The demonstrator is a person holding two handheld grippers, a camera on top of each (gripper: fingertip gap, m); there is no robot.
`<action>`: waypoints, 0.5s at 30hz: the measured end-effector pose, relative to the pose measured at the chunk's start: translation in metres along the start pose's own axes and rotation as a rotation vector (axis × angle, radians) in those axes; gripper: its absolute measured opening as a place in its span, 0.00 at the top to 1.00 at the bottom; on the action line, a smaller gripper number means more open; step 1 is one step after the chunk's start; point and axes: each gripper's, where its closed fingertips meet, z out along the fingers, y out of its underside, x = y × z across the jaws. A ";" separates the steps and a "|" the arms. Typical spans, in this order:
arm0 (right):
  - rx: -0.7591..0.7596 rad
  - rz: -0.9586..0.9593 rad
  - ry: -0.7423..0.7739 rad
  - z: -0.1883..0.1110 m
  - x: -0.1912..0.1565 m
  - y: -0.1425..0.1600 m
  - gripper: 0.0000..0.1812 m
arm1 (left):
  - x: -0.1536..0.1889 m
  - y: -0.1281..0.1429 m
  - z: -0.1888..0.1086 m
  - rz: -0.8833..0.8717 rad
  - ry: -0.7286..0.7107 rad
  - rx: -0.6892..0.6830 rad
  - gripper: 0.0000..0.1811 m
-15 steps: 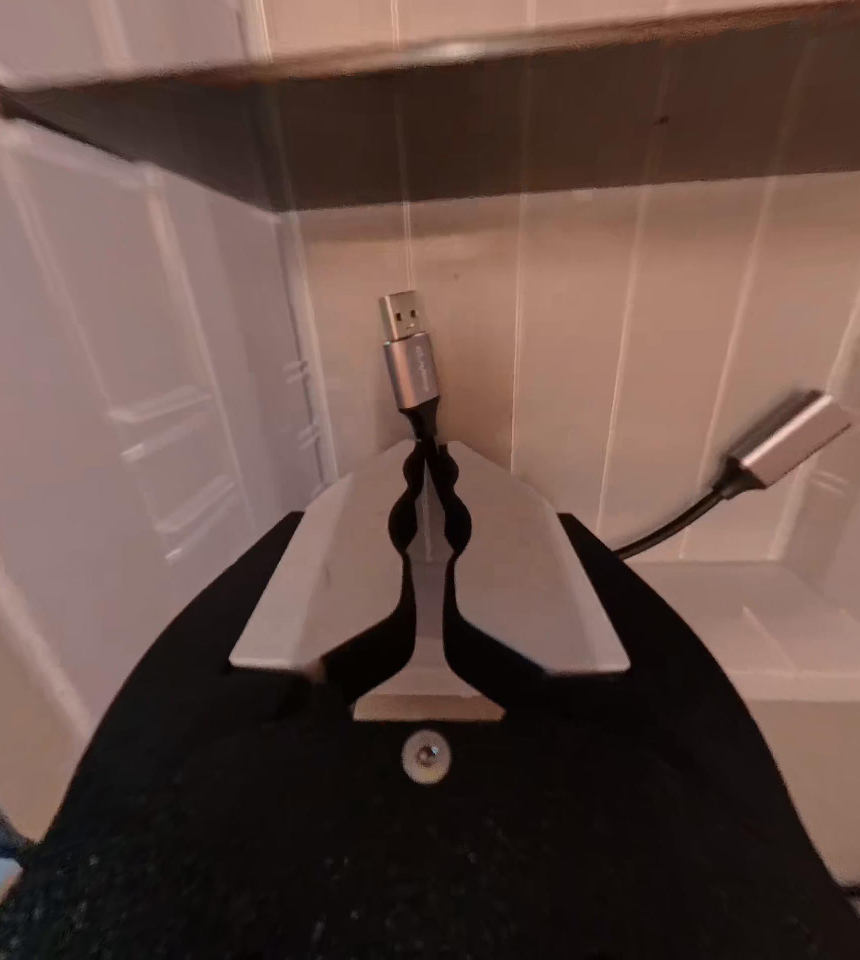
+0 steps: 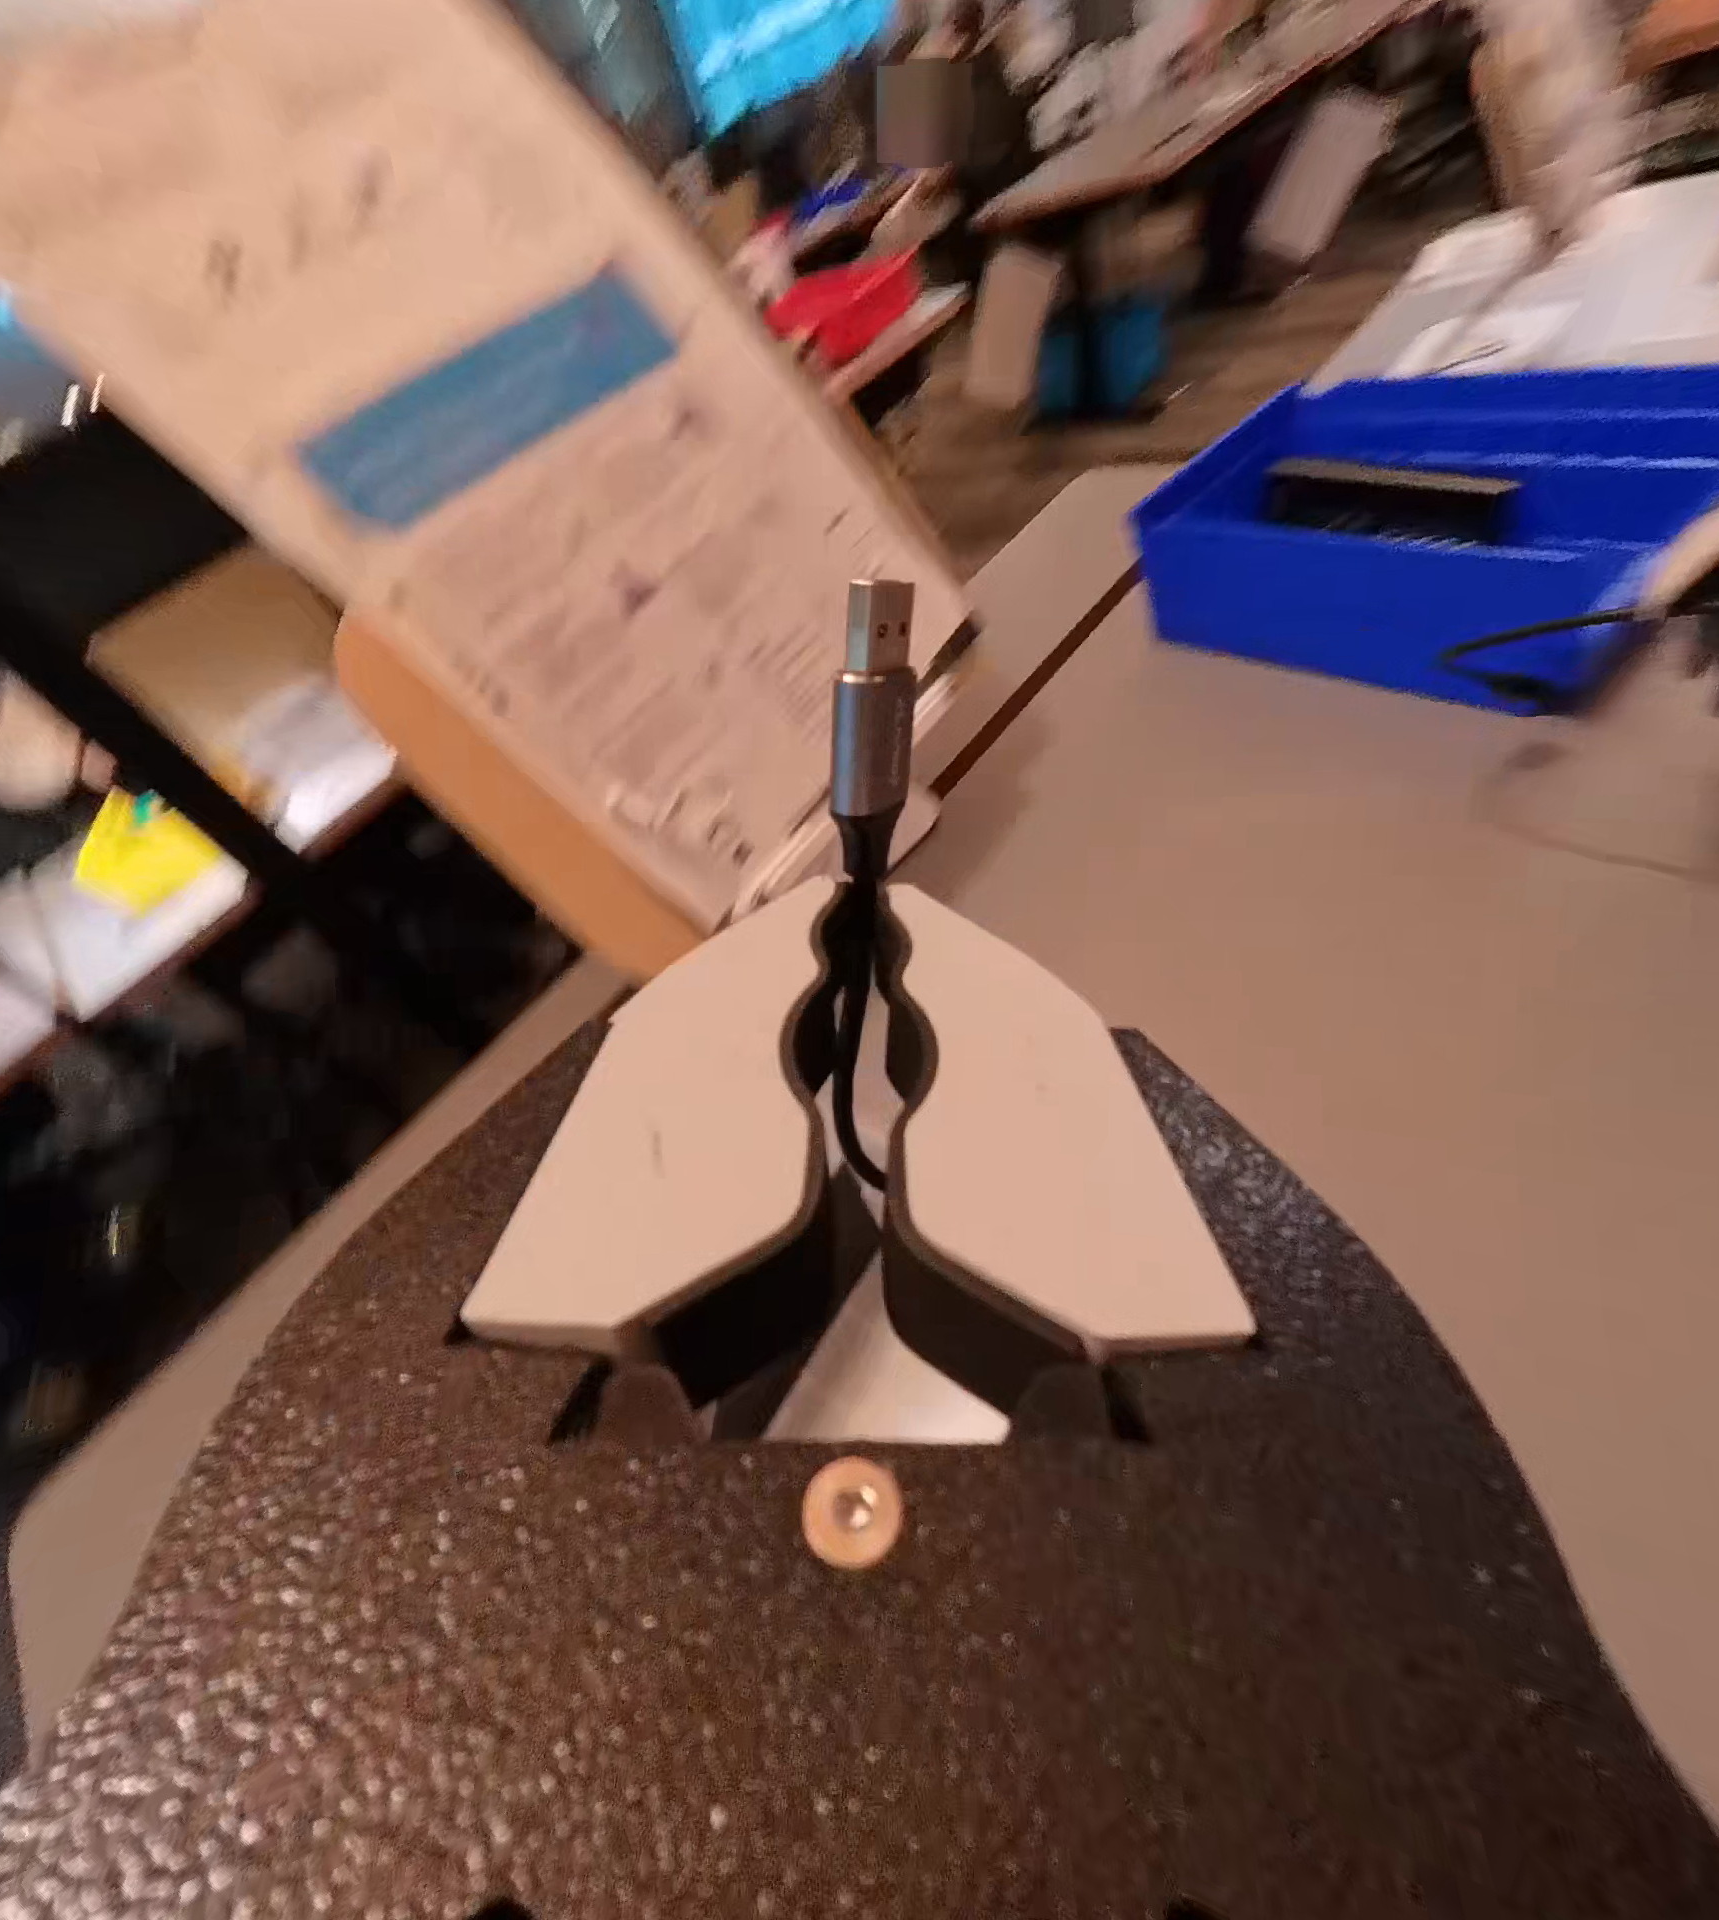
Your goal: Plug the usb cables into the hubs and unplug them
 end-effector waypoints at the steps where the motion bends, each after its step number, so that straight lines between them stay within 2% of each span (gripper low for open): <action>1: 0.001 -0.001 -0.001 -0.001 0.000 0.000 0.60 | 0.008 -0.011 0.000 0.039 0.027 0.042 0.98; 4: 0.008 0.000 -0.001 -0.002 -0.001 -0.002 0.60 | 0.046 -0.021 0.007 0.070 0.214 0.049 0.98; 6: 0.013 0.004 -0.007 -0.003 -0.001 -0.003 0.60 | 0.077 -0.011 0.016 0.057 0.366 -0.040 0.98; 10: 0.016 0.006 -0.020 -0.002 -0.003 -0.003 0.60 | 0.139 0.043 0.033 0.018 0.660 -0.373 0.98; 12: 0.016 0.009 -0.031 -0.002 -0.004 -0.002 0.60 | 0.163 0.077 0.042 0.031 0.741 -0.534 0.98; 15: 0.017 0.017 -0.035 -0.002 -0.005 -0.001 0.60 | 0.191 0.119 0.065 0.095 0.751 -0.659 0.98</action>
